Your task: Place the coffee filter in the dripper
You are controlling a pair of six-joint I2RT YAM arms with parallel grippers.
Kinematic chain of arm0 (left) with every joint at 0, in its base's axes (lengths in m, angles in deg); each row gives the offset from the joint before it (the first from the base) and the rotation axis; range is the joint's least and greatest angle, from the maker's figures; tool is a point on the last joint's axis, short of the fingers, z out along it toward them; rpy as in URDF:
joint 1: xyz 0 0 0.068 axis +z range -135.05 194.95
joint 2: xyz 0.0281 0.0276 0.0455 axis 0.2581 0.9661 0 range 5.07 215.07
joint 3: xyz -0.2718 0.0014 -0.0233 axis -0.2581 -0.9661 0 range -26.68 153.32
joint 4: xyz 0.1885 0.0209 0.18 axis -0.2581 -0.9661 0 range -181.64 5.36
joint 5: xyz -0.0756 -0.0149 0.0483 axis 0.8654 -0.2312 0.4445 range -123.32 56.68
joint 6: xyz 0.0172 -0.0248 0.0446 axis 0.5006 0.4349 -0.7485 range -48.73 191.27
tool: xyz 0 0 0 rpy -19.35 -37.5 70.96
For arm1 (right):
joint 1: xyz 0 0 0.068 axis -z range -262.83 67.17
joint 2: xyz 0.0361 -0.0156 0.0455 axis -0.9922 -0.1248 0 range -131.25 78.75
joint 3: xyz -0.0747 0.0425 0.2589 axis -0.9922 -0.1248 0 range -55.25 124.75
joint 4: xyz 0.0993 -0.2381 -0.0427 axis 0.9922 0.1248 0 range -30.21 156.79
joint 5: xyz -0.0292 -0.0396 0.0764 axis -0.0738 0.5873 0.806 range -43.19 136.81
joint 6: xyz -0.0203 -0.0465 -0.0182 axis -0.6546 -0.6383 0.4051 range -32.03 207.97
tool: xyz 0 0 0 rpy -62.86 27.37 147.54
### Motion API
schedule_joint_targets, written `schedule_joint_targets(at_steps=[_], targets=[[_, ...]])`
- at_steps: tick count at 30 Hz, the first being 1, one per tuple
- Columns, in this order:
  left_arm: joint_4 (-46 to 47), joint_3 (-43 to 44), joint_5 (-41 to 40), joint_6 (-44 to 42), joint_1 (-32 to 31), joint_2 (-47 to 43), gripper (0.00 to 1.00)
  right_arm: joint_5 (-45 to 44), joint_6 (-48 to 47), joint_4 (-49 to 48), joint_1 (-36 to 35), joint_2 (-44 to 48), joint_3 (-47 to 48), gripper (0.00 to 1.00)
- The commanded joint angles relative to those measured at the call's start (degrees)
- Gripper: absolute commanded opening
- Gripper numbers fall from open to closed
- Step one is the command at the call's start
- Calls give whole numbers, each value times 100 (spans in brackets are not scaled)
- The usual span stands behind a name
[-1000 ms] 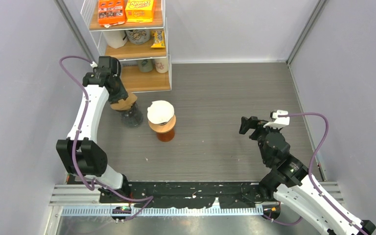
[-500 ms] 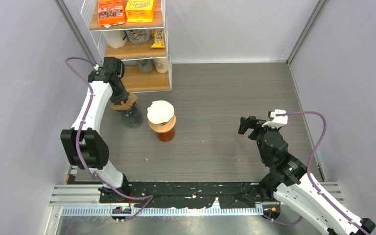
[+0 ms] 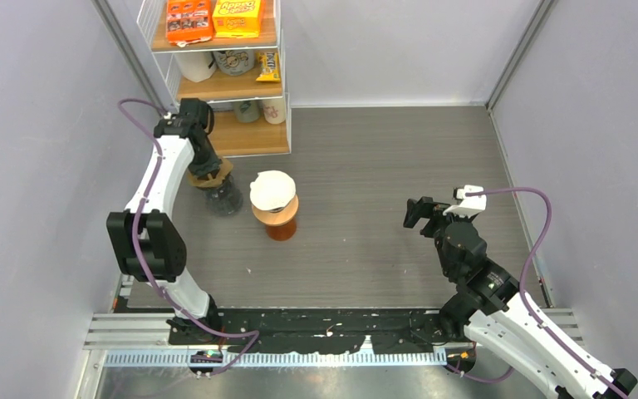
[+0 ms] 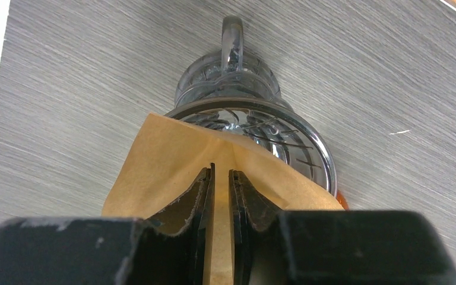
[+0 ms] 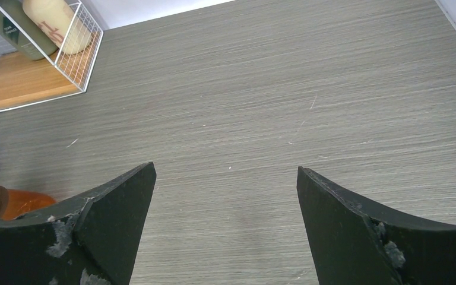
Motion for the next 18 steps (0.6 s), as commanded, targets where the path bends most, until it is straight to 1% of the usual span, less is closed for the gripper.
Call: schedule_joint_targets(at_steps=[1,18], targets=[[91,13,184,-170,21,72,20,-163,49,-167,4,-46,53,95],[65,-36,90,-262,20,294,21,-199,54,-182,-1,-90,47,95]])
